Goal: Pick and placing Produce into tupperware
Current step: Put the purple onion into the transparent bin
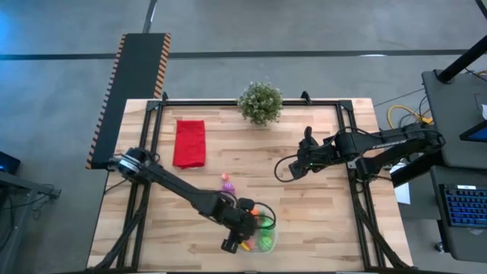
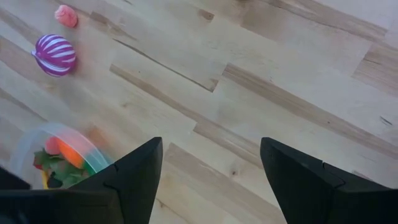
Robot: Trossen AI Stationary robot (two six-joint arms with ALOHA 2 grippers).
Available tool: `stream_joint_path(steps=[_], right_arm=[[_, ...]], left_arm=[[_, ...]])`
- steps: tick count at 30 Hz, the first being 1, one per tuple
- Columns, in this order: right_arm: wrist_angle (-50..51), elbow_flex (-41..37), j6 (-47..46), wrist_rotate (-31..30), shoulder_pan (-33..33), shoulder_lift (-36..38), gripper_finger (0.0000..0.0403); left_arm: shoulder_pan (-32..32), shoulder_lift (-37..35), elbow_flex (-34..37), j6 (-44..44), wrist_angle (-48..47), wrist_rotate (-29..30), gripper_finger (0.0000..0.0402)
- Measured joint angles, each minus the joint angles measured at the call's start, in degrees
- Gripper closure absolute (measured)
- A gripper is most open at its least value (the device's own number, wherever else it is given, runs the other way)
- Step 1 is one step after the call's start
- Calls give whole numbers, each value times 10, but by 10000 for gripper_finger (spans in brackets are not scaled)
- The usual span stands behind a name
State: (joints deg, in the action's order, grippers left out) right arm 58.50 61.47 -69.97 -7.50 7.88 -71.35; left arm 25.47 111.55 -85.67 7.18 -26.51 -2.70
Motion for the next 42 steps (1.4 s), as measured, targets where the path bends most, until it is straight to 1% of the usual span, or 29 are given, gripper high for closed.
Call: stream_joint_path(steps=[3,9,13,15,19,20,27,31,42], right_arm=[[0,0,1,1,0,0,140],[2,0,4,1,0,0,140],[1,0,8,1,0,0,140],[2,0,9,1,0,0,140],[4,0,10,1,0,0,140],[7,0,11,1,0,0,140],[13,0,23,0,0,0,140],[13,0,28,-1,0,0,140],[14,0,42,-1,0,0,140]], left_arm=[[-2,-25,0,-1,-25,8,208],[-13,-80,6,-35,-125,90,208],[-29,-87,26,-72,-178,141,208],[-40,-85,32,-75,-218,152,208],[-65,-80,59,-76,-274,155,208],[-71,-80,67,-76,-276,156,207],[-103,-93,78,-76,-254,149,207],[-120,-93,78,-73,-244,114,207],[-127,-92,103,-61,-200,92,207]])
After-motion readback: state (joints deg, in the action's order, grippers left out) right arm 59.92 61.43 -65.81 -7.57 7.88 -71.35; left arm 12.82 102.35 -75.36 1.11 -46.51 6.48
